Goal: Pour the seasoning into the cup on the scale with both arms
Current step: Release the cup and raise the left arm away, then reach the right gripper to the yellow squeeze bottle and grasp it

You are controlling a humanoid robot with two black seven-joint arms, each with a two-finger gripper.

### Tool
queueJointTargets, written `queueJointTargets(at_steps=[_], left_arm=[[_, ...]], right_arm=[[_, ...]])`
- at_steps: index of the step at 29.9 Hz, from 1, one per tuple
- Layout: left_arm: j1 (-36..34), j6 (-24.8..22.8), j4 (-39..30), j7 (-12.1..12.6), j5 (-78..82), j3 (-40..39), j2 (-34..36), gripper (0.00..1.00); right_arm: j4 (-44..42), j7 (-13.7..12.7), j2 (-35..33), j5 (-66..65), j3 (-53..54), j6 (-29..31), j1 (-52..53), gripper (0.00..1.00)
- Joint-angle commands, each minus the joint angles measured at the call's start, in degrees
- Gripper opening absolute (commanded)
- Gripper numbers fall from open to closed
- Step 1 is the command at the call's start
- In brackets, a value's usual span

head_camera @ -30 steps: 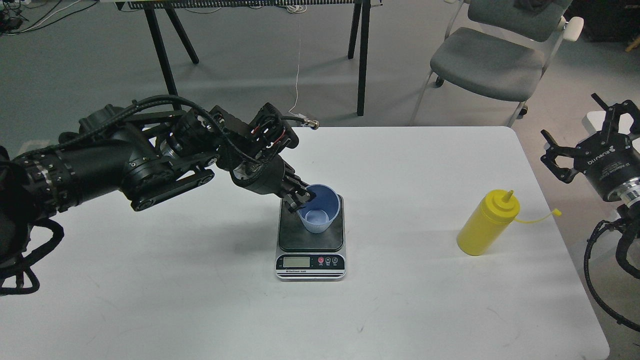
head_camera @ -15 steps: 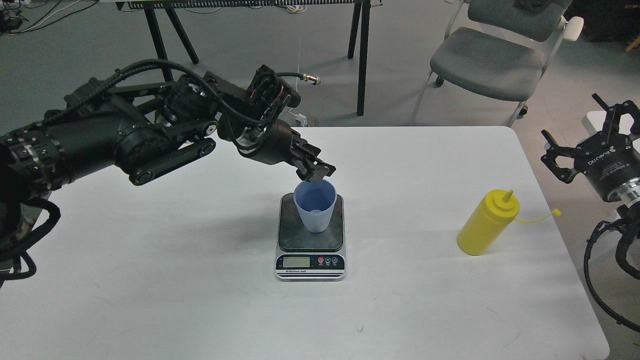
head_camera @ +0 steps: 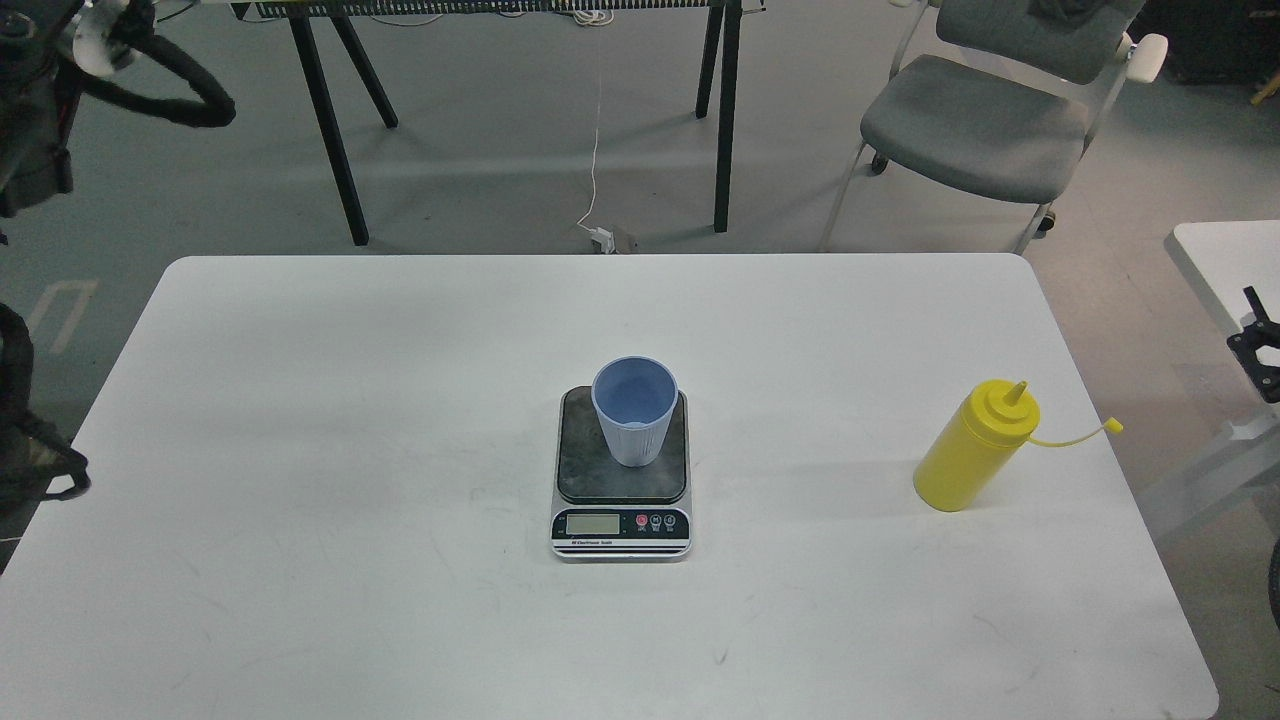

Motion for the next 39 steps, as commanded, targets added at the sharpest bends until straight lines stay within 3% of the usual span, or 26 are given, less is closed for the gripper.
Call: queueJointTargets(at_steps=[1, 5, 11, 20, 26, 30, 39], left_arm=[[6.1, 0.0, 7.0, 0.0, -15.2, -0.5, -1.3, 0.85], [11.9, 0.0, 7.2, 0.0, -25.8, -1.9, -2.4, 0.87], [13.3, 0.0, 7.1, 0.0, -28.2, -9.1, -3.8, 0.9], [16.1, 0.0, 7.1, 0.0, -28.3, -10.8, -4.0, 0.91], [17.9, 0.0, 7.1, 0.0, -28.4, -11.0, -4.4, 0.92], [17.9, 0.0, 7.1, 0.0, -28.3, -10.9, -4.4, 0.92], [17.9, 0.0, 7.1, 0.0, -28.2, -10.7, -4.1, 0.92]], right_arm=[[2.7, 0.0, -2.4, 6.7, 0.0, 0.0, -6.6, 0.99], [8.0, 0.0, -3.7, 12.5, 0.1, 0.0, -14.9, 0.99], [17.0, 0.0, -4.0, 13.2, 0.2, 0.0, -22.0, 0.99], [26.4, -0.4, -2.7, 9.9, 0.3, 0.0, -23.5, 1.0], [27.0, 0.6, 2.5, 1.8, 1.6, 0.0, -23.4, 0.99], [26.4, 3.1, 6.6, -2.8, 3.1, 0.0, -23.5, 0.99], [25.1, 3.2, 14.8, -8.4, 4.2, 0.0, -23.3, 1.0]])
